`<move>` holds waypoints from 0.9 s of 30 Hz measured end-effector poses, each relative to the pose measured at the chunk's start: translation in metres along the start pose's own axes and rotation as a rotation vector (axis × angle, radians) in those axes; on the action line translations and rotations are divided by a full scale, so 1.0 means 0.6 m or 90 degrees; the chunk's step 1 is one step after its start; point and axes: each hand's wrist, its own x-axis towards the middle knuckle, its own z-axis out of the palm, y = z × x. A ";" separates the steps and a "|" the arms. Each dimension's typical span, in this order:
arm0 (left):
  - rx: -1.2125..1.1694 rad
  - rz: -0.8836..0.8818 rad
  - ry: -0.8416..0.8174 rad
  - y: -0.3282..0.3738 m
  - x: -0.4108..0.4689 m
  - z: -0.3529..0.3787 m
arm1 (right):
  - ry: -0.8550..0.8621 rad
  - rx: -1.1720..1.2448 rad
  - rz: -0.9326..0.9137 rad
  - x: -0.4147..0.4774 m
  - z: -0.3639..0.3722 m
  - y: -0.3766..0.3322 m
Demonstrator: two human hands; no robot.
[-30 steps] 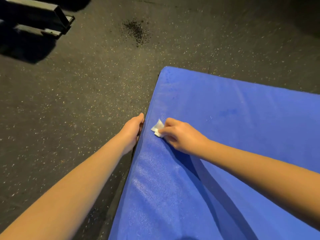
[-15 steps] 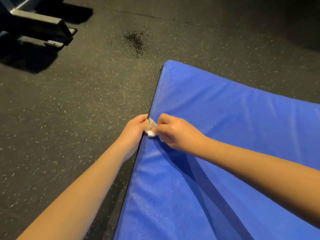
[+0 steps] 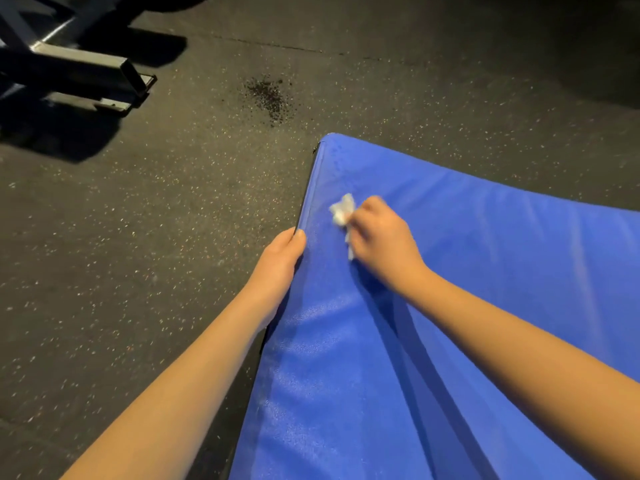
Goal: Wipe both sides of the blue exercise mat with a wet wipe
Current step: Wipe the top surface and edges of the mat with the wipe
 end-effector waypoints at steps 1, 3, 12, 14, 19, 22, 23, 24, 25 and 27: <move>0.027 0.006 0.007 0.003 -0.001 0.002 | 0.030 -0.003 0.115 0.009 0.000 0.012; 0.045 0.000 0.025 0.002 0.000 0.000 | 0.040 0.007 0.114 0.000 0.006 0.007; 0.117 -0.048 0.041 -0.002 0.002 -0.004 | 0.036 -0.011 0.118 -0.027 0.020 0.045; 0.112 -0.055 0.038 0.004 0.000 -0.005 | 0.082 0.019 0.124 -0.029 0.026 0.025; 0.121 0.004 -0.003 0.063 0.023 0.000 | 0.032 0.071 -0.053 -0.051 -0.011 -0.008; 0.220 0.026 -0.011 0.101 0.044 0.014 | 0.016 0.060 -0.095 -0.040 -0.038 -0.004; 0.208 0.020 -0.009 0.105 0.049 0.016 | -0.006 0.049 -0.104 -0.035 -0.045 -0.001; 0.187 0.003 -0.013 0.107 0.053 0.017 | -0.026 0.033 -0.108 -0.029 -0.050 0.004; 0.167 -0.015 -0.020 0.108 0.054 0.018 | -0.028 0.018 -0.101 -0.017 -0.055 0.013; 0.157 -0.036 -0.028 0.118 0.056 0.019 | 0.021 -0.004 -0.009 0.022 -0.062 0.032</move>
